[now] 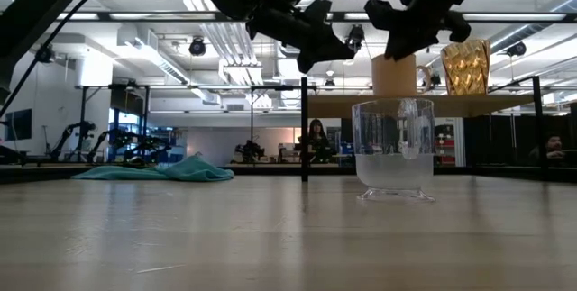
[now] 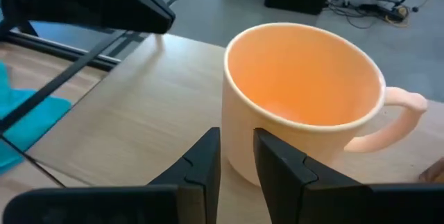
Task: Stack small to large cups/mugs on shelf
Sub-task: Put the yellow mug on the shelf, then put the transparent mug on the shelf
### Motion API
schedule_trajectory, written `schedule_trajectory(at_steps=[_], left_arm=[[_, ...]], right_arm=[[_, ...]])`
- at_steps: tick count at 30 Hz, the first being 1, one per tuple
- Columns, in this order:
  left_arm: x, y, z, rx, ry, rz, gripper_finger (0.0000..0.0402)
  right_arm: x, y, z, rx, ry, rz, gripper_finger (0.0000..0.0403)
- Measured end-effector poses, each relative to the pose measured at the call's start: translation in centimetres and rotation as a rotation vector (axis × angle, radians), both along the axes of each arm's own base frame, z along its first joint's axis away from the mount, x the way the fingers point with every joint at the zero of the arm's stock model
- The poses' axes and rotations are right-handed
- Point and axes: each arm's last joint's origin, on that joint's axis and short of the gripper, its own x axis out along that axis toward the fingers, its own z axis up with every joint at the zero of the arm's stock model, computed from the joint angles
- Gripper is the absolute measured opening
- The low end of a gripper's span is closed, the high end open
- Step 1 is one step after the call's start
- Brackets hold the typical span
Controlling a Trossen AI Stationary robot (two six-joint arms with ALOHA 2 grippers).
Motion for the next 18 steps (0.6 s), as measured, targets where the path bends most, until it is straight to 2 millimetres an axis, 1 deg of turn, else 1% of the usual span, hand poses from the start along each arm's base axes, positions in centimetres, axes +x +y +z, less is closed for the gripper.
schedule_trajectory(at_steps=[6, 8, 11, 14, 18], left_arm=[[0.0, 0.0, 0.0, -0.006, 0.006, 0.001, 0.0], [-0.1, 0.0, 0.0, -0.015, 0.017, 0.001, 0.0], [-0.6, -0.3, 0.2, -0.058, 0.058, 0.002, 0.0], [-1.5, -0.8, 1.1, -0.071, 0.087, -0.005, 0.0], [-3.0, -1.8, 3.3, -0.082, 0.084, -0.037, 0.0]], right_arm=[[-0.1, 0.4, 0.3, 0.032, -0.032, 0.035, 0.0082], [-0.1, 0.6, 0.5, 0.094, -0.053, 0.087, 0.0082], [0.0, 1.1, 0.8, 0.243, -0.094, 0.216, 0.0082], [0.0, 1.9, 1.4, 0.398, -0.143, 0.337, 0.0082], [0.2, 3.3, 2.3, 0.51, -0.156, 0.486, 0.0082]])
